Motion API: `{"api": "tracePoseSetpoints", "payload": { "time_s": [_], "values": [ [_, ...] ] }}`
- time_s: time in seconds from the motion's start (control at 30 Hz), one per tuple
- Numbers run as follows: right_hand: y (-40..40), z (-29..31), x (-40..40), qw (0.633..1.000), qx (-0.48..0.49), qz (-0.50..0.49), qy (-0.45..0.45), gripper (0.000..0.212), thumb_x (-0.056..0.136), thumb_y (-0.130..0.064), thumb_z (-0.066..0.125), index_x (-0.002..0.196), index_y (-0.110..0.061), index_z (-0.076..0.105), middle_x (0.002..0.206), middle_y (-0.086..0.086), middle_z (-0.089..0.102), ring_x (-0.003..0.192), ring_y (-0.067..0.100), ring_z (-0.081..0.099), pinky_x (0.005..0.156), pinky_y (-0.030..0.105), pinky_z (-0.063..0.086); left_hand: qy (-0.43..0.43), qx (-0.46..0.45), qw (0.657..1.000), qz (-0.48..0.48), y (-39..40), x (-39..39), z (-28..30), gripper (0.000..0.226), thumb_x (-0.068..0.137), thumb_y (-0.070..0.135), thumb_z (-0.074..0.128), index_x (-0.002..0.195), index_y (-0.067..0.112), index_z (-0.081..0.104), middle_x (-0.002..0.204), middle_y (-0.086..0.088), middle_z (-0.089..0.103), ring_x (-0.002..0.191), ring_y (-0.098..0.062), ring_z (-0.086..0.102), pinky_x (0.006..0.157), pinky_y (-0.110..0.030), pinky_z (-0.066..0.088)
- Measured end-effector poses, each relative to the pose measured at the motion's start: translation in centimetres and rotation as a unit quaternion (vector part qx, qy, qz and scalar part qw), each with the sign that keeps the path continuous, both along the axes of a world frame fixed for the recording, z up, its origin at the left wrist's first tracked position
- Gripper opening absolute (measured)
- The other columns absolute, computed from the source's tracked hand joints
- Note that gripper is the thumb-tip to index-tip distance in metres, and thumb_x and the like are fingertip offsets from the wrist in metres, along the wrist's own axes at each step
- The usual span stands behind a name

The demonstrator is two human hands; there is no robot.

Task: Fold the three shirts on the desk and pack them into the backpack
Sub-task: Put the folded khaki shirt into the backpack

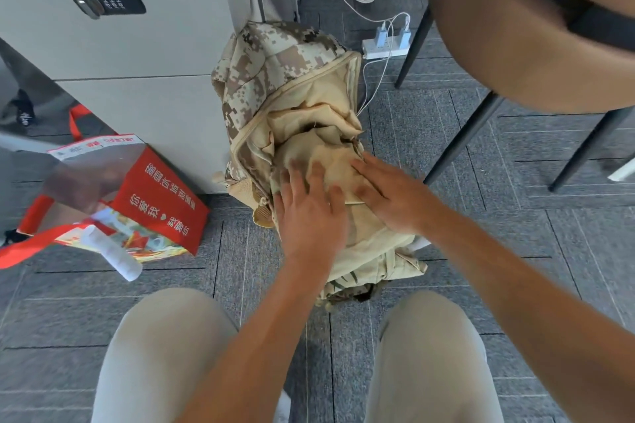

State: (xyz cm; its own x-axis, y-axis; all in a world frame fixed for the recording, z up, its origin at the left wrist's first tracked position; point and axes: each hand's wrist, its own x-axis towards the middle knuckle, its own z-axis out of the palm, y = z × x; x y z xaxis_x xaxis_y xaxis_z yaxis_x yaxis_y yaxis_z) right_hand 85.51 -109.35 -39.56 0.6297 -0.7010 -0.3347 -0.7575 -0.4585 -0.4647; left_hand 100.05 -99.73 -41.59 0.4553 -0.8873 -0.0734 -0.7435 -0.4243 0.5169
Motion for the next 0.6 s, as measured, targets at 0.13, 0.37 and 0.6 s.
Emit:
{"api": "tracePoseSetpoints", "payload": {
  "time_s": [0.13,0.37,0.6],
  "values": [
    [0.7,-1.5,-0.2,1.000,0.023,-0.019,-0.007,0.060,0.110,-0.054,0.030,0.166,-0.041,0.011,0.175,-0.007,0.003,0.160,0.021,0.013,0.127,0.045,0.017,-0.017,0.069,0.997,-0.020,-0.6,0.2,-2.5,0.069,0.098,0.052,0.009,0.165,0.037,0.016,0.175,-0.003,-0.001,0.160,-0.027,-0.004,0.128,-0.054,-0.003],
    [-0.9,-3.2,0.3,0.996,0.068,-0.061,-0.007,0.054,0.111,-0.054,0.027,0.163,-0.048,0.016,0.174,-0.012,0.009,0.159,0.024,0.018,0.128,0.048,0.017,-0.008,0.119,0.992,-0.040,-2.2,0.6,-4.0,0.060,0.106,0.049,0.017,0.165,0.039,0.010,0.175,-0.003,-0.001,0.160,-0.027,-0.004,0.127,-0.057,-0.003],
    [-2.3,-3.7,1.0,0.994,0.079,-0.069,0.014,0.051,0.111,-0.052,0.030,0.162,-0.048,0.024,0.172,-0.007,0.024,0.156,0.026,0.028,0.124,0.051,0.026,0.015,0.164,0.985,-0.050,-3.5,1.2,-4.4,0.058,0.107,0.048,0.020,0.164,0.040,0.010,0.175,-0.002,-0.004,0.160,-0.026,-0.008,0.127,-0.055,-0.003]
  ]
}}
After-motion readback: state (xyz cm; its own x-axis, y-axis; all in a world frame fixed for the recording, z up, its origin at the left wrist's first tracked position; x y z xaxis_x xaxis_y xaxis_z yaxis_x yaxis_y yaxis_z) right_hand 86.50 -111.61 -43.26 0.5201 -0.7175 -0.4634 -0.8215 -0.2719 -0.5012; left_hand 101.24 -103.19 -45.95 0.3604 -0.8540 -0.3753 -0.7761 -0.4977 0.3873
